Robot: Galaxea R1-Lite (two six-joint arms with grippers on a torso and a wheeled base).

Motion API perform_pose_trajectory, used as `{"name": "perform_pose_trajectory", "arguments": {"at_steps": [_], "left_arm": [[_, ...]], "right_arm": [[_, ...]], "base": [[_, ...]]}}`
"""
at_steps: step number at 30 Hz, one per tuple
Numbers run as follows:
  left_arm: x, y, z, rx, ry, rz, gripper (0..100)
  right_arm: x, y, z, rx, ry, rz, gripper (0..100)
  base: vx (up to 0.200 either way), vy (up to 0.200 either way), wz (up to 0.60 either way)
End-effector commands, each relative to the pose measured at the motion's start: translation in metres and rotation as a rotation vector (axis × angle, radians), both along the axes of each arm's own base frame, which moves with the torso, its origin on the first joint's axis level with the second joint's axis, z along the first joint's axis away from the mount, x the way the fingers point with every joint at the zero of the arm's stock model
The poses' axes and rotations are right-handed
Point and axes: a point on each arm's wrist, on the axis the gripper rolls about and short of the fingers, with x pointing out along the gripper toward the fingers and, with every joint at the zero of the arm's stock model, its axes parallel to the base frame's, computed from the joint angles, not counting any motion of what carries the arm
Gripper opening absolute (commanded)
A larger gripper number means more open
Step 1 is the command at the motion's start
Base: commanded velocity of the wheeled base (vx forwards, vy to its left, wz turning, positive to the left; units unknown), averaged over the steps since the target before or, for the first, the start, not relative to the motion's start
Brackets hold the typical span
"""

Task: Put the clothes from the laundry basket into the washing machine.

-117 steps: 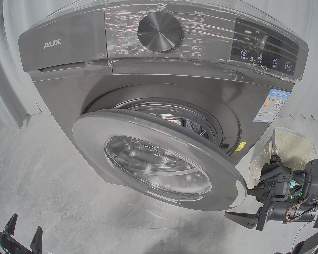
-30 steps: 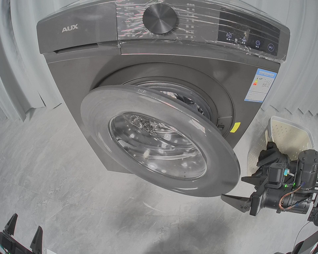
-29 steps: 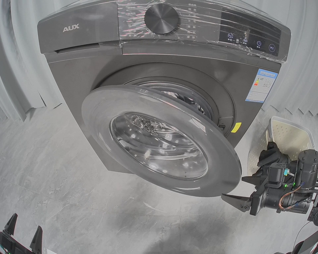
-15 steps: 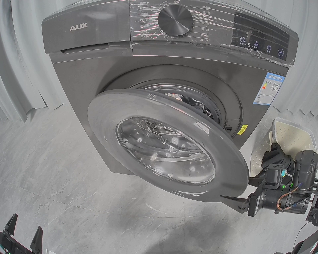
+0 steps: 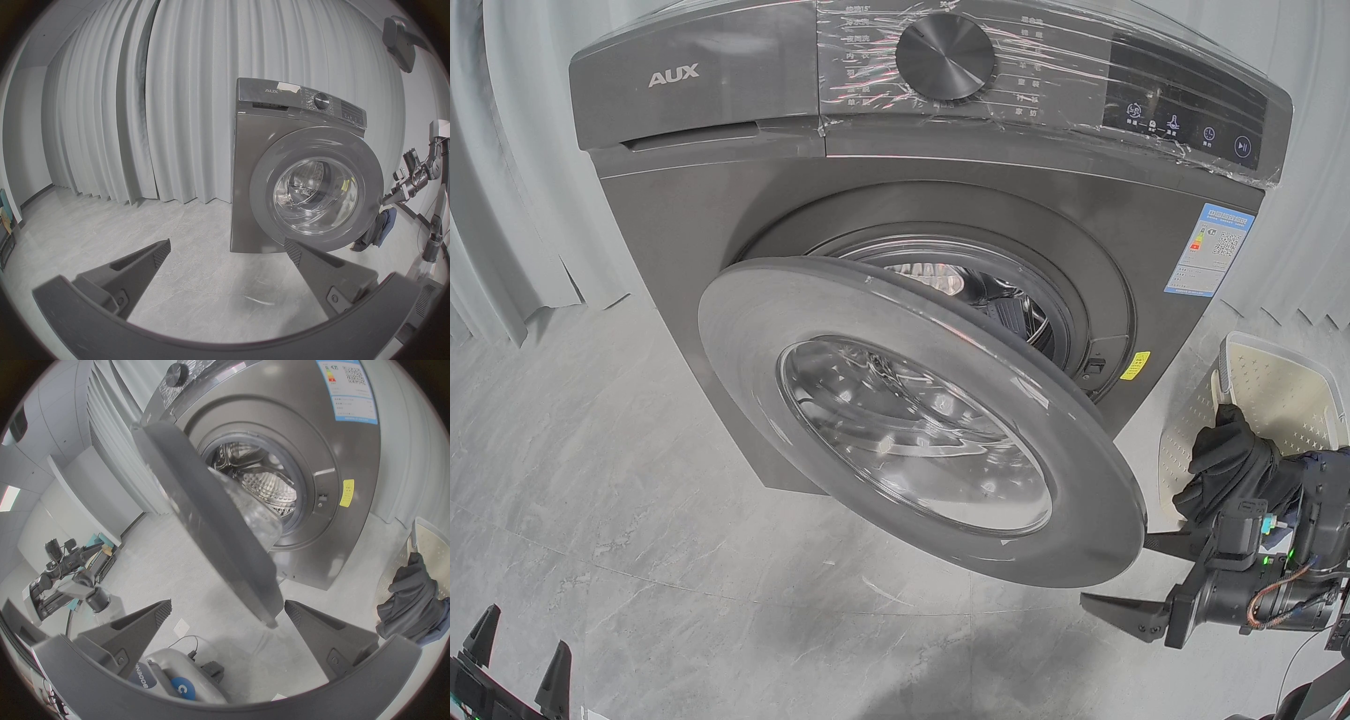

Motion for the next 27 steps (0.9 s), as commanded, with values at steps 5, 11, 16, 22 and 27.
{"name": "perform_pose_trajectory", "arguments": {"at_steps": [5,11,16,22,27], "left_arm": [[0.0,0.0,-0.005,0.0,0.006,-0.001,100],[0.0,0.0,-0.005,0.0,0.004,-0.001,100],[0.0,0.0,-0.005,-0.001,0.006,-0.001,100],[0.0,0.0,-0.005,0.0,0.006,-0.001,100],[0.0,0.0,-0.005,0.0,0.004,-0.001,100]], "right_arm": [[0.033,-0.005,0.011,0.009,-0.027,-0.127,100],[0.04,0.005,0.008,0.001,-0.008,-0.096,100],[0.032,0.025,0.002,0.005,-0.001,0.007,100],[0.02,0.027,-0.007,-0.004,0.007,0.05,100],[0.009,0.017,-0.006,0.002,-0.006,0.048,100]], "base": [[-0.16,0.0,0.0],[0.0,0.0,0.0],[0.0,0.0,0.0],[0.0,0.0,0.0],[0.0,0.0,0.0]]}}
